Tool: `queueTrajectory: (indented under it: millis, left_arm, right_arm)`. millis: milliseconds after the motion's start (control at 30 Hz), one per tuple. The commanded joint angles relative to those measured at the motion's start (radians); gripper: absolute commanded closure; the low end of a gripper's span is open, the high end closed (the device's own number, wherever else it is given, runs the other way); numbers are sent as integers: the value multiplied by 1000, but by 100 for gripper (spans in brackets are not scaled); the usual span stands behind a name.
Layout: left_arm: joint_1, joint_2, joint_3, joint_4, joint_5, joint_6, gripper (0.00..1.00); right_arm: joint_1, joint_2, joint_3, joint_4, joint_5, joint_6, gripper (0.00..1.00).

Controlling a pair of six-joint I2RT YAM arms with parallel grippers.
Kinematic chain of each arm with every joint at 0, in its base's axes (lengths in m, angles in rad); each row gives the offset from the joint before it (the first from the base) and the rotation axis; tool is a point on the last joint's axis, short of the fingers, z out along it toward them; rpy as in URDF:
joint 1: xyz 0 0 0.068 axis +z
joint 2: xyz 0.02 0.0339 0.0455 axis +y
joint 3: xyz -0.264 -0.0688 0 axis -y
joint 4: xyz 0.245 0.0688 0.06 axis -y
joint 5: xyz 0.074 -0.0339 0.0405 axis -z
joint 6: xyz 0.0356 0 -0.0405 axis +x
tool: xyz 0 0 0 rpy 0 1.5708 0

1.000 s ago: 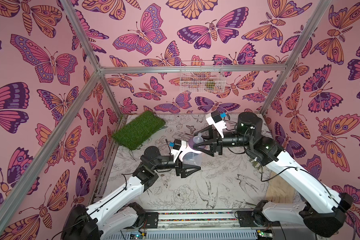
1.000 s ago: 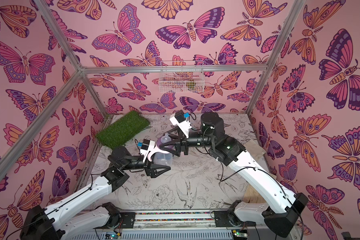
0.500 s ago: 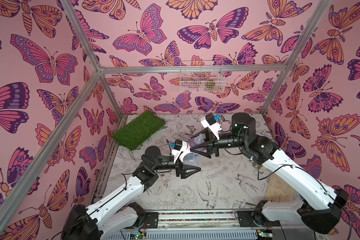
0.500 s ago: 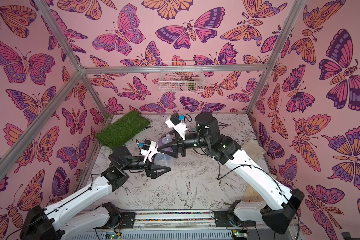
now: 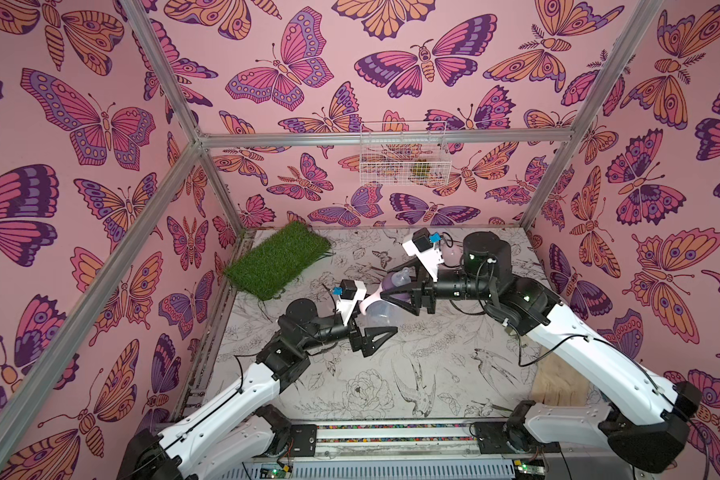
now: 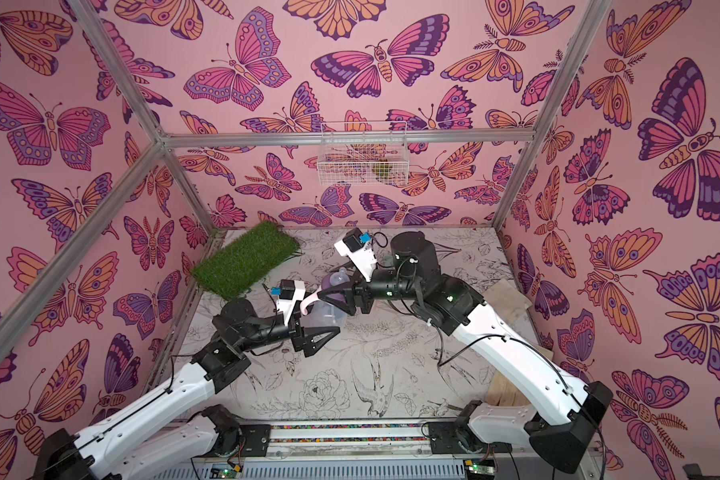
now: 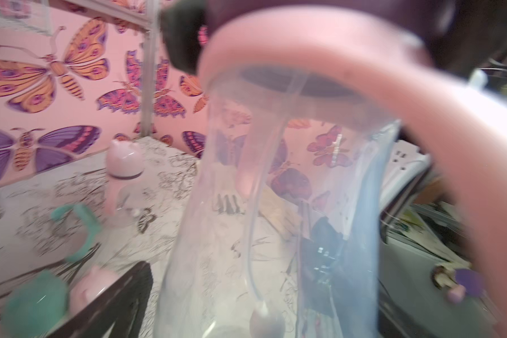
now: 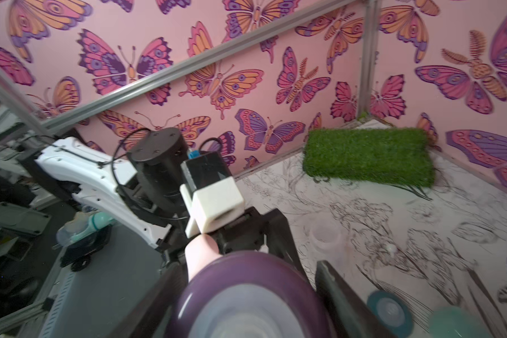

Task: Assemble the baby bottles
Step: Screw the nipple onto the baby bottle, then place the baby bottle at the center of the board.

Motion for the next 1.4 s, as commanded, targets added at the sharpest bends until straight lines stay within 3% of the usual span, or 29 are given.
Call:
queueTrajectory:
  millis: [0,233,367,467,767,1367]
  left_arm:
    - [9,-52,-46,-185,-293,62,1]
    - [9,-96,-92,-292,-439,83,1]
    - [9,-87,-98,-290,-474,68,1]
    - [8,-90,-96,-288,-477,71,1]
    - [9,-98,-101,-288,-489,81,1]
    - [9,-90,-103,-292,-493,99,1]
  right_arm:
    - [-5,-46,-41,-6,206,-16,100]
    - [-69,-57,-178,97,353,9,100]
    - [-86,-53,-317,240,548,-25,100]
    - [-133,-38,-434,373,628,-26,100]
    - [-281,29,-613,593,631,24,100]
    - [-329,120,-699,674,720,31,100]
